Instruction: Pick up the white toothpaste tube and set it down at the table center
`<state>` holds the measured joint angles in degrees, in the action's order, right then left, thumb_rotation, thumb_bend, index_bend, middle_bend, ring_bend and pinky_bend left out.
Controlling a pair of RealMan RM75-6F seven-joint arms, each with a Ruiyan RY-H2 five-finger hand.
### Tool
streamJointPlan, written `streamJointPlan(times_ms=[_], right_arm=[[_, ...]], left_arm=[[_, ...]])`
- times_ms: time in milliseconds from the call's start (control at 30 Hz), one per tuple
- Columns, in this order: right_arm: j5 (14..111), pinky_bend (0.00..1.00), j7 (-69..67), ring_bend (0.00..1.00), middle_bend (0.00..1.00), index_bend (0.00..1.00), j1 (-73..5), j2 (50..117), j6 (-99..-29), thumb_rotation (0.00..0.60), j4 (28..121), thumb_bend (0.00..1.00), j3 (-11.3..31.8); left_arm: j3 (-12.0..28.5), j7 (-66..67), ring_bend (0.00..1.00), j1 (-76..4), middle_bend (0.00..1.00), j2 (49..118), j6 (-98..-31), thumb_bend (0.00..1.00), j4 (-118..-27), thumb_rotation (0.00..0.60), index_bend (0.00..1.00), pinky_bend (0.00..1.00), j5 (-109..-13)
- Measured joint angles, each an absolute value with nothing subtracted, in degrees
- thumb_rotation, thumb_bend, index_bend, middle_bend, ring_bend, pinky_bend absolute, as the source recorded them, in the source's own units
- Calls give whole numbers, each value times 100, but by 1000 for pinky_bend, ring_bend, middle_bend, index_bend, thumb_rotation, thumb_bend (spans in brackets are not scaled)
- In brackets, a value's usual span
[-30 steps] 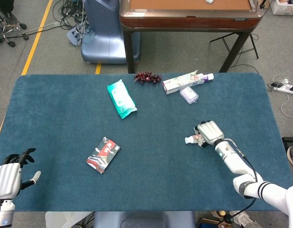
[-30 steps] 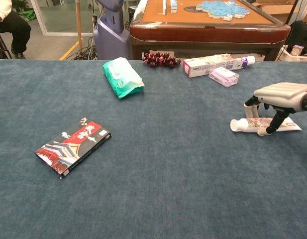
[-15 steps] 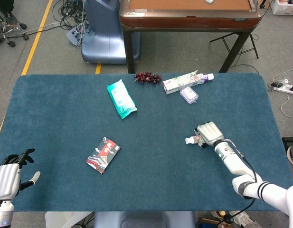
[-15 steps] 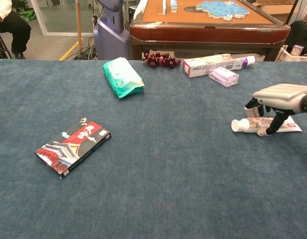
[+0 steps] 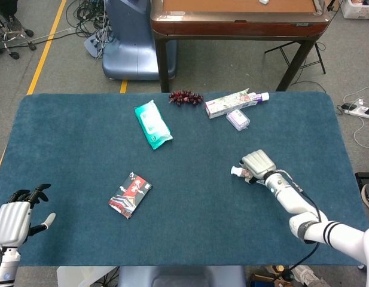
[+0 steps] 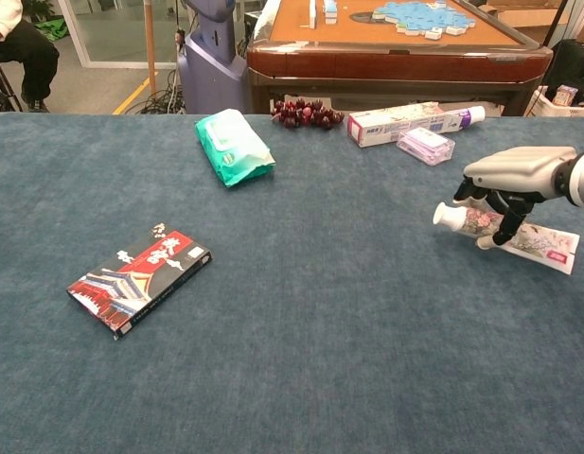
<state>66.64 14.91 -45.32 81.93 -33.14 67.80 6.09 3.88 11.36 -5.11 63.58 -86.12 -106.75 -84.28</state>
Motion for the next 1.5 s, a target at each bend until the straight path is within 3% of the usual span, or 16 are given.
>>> streamJointPlan(times_ms=[767, 1500], right_arm=[[6391, 617, 1047, 680, 747, 871, -5038, 7623, -2766, 600, 7628, 918, 584], [7099, 640, 858, 738, 793, 933, -5282, 6984, -2759, 600, 8820, 978, 425]], left_arm=[[430, 1224, 430, -739, 445, 6156, -8402, 204, -10882, 600, 207, 203, -8487], [442, 1320, 442, -1153, 468, 6038, -7850, 204, -10966, 600, 208, 203, -8603]])
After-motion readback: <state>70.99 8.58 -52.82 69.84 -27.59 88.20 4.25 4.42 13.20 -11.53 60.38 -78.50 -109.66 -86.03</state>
